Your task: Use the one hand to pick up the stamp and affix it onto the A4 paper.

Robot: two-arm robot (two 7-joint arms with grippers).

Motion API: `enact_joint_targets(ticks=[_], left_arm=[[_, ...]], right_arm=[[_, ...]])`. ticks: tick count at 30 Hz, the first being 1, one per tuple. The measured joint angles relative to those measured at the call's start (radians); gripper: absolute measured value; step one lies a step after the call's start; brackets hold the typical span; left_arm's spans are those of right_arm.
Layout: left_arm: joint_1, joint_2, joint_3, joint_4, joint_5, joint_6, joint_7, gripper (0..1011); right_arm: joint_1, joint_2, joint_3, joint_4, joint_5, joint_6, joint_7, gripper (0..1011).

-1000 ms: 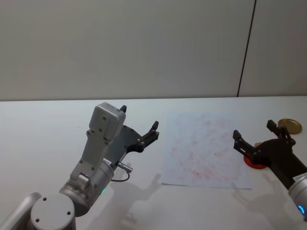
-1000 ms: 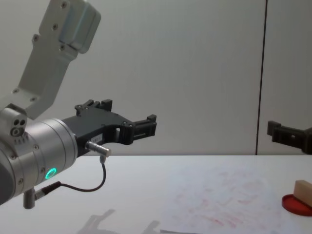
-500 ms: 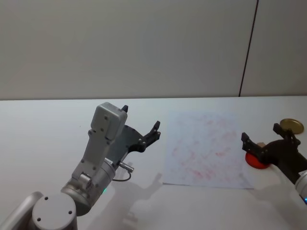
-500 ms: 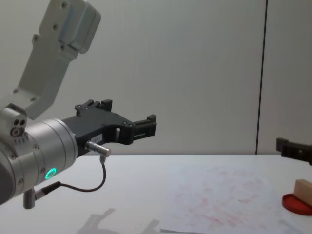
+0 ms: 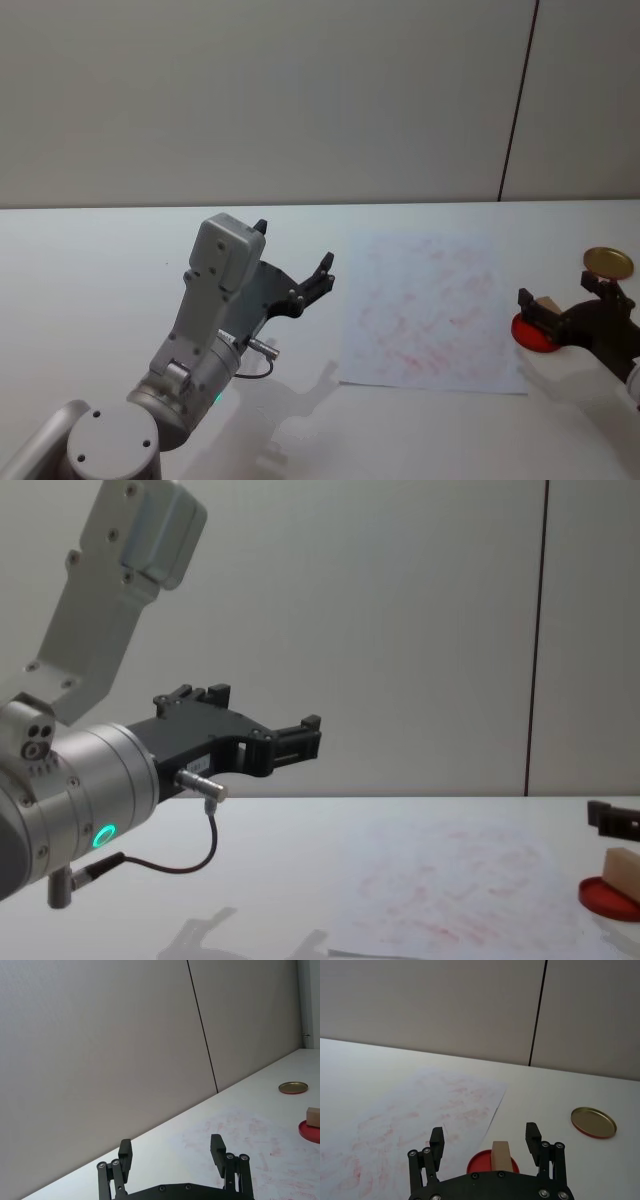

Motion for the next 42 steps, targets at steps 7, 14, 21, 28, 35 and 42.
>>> enact_joint_targets(ticks=[7,14,21,28,35,42], left_arm=[[0.000,0.000,0.000,0.000,0.000,0.000,0.000,993],[0.000,0.000,0.000,0.000,0.000,0.000,0.000,993],[0.000,0.000,0.000,0.000,0.000,0.000,0.000,993],[0.000,0.000,0.000,0.000,0.000,0.000,0.000,993],[0.000,0.000,0.000,0.000,0.000,0.000,0.000,993],[0.000,0.000,0.000,0.000,0.000,0.000,0.000,993]], right_arm=[[0.014,0.001,0.003,0.033,0.002,0.028,0.013,1001],[0.030,-0.005,0.002,0.072,-0.002,0.044,0.020,1001],[0.045,-0.012,-0.001,0.106,-0.009,0.049,0.021,1001],[0.055,-0.017,-0.004,0.131,-0.015,0.058,0.023,869],[0.063,-0.022,-0.006,0.151,-0.018,0.067,0.025,675],[0.069,-0.026,-0.008,0.168,-0.021,0.072,0.027,475]])
